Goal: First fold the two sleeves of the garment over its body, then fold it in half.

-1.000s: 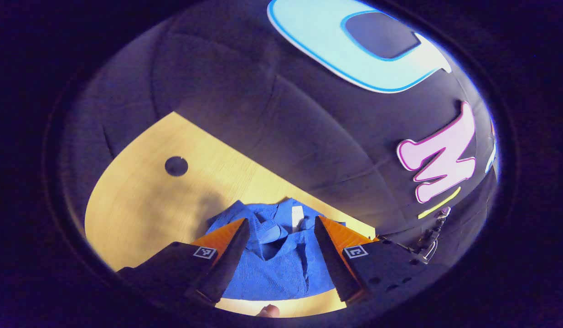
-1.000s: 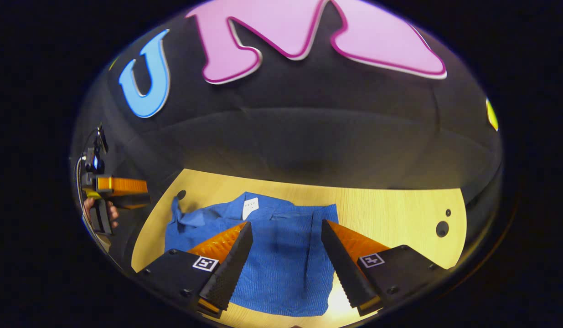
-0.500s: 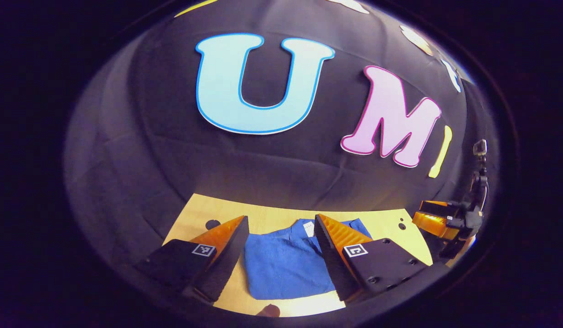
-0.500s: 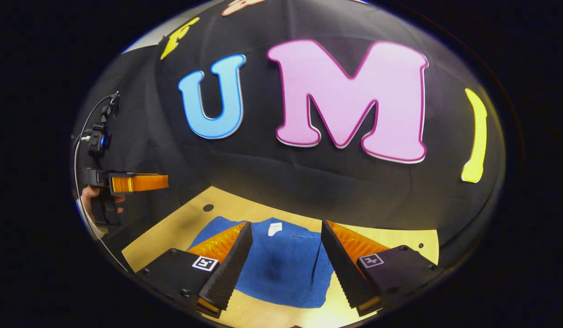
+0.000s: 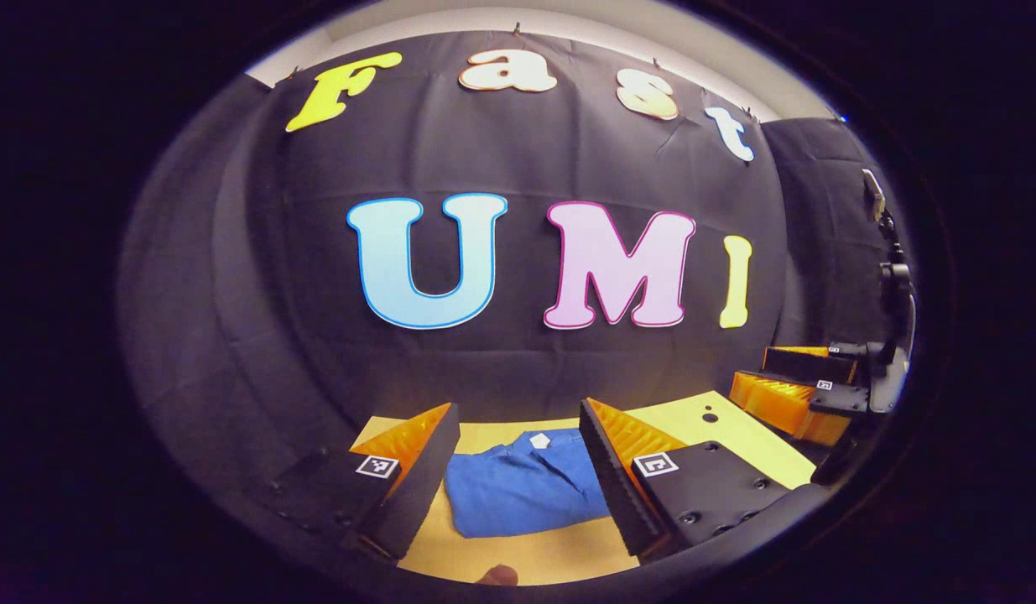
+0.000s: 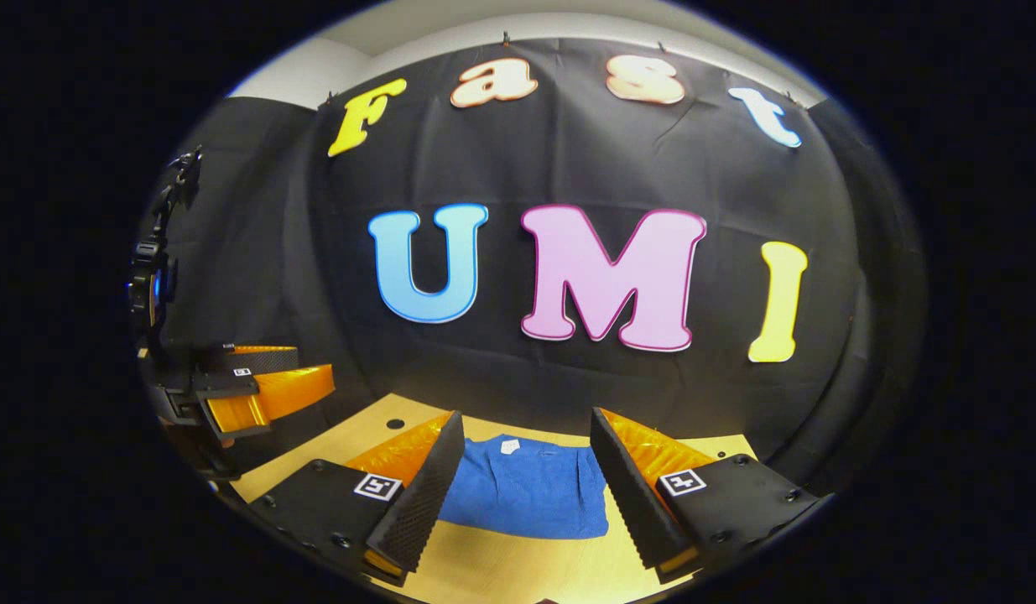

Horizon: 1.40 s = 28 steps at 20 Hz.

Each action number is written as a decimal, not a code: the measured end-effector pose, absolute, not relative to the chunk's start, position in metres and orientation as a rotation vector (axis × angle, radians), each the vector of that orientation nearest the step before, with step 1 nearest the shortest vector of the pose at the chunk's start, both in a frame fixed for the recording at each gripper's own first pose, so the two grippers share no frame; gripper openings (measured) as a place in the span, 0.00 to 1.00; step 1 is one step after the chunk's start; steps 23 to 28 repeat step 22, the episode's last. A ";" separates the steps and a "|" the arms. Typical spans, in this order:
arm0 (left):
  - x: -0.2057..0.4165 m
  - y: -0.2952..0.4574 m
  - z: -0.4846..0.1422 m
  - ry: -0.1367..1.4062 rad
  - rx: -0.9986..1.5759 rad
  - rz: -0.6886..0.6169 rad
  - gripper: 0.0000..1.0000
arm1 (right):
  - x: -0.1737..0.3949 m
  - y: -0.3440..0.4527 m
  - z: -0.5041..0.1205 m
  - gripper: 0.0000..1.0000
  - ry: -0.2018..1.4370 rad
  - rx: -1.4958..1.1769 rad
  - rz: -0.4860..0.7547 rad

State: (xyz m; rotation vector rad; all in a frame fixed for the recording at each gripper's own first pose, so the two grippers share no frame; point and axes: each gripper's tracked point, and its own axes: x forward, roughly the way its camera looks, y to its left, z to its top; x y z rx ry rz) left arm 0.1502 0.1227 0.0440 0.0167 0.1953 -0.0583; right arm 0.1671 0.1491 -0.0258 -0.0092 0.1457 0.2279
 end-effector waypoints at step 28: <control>-0.022 0.005 0.100 -0.093 0.018 0.030 0.81 | 0.008 0.049 0.059 0.84 -0.156 0.042 0.214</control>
